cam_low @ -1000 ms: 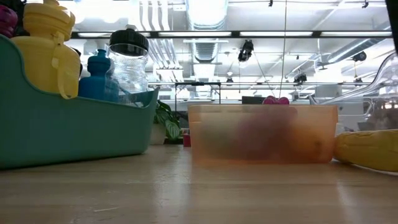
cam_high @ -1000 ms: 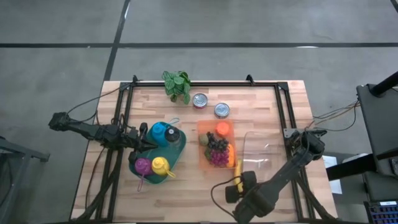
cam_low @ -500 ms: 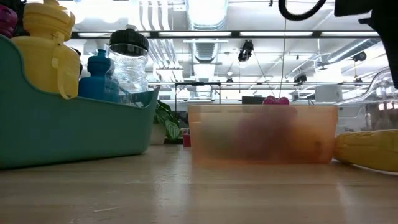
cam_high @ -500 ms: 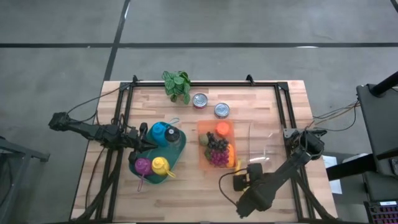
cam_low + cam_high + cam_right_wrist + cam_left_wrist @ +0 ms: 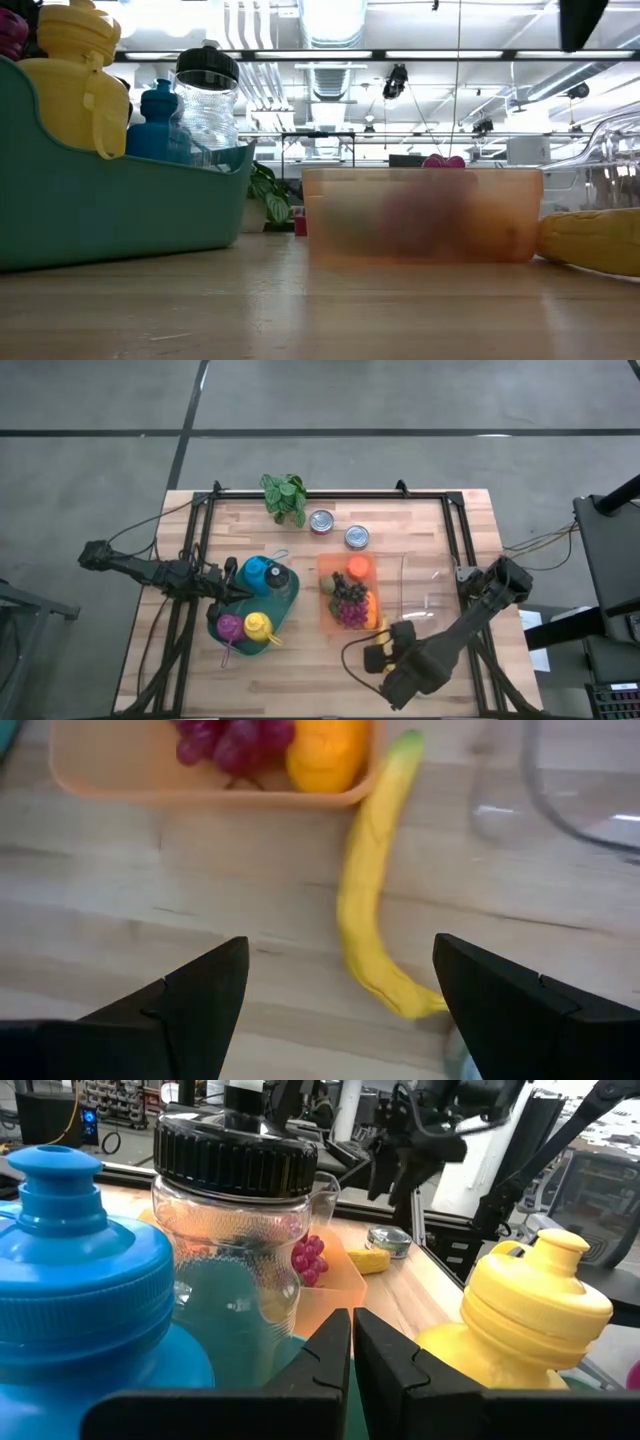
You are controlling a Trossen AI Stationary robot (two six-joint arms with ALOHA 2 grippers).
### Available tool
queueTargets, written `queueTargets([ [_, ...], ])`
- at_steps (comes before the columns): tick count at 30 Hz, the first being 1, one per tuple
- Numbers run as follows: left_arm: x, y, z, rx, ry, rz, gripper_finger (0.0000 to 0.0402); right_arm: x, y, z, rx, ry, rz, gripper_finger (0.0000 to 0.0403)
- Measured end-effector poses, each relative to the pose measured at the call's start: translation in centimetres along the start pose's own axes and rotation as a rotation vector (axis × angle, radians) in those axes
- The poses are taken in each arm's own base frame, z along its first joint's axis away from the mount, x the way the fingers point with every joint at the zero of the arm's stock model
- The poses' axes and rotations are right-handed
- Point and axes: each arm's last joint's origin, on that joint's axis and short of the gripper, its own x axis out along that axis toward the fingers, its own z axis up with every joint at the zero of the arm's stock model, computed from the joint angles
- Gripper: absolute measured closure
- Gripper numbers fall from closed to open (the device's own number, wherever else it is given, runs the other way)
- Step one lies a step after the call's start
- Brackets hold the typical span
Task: Pick & Place Food Item
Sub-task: Put the yellow banana into the orange bin
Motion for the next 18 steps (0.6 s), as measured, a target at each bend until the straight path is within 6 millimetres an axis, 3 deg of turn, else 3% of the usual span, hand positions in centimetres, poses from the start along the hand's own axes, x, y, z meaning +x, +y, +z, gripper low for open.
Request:
queueTargets([
  [8, 0.0, 0.0, 0.0, 0.000, 0.000, 0.000, 0.0380, 3.4, 1.4, -1.9, -0.025, 0.003, -0.008, 0.0088],
  [18, 0.0, 0.0, 0.0, 0.000, 0.001, 0.000, 0.0380, 6.6, 1.4, -3.6, -0.056, 0.012, -0.108, 0.0088],
])
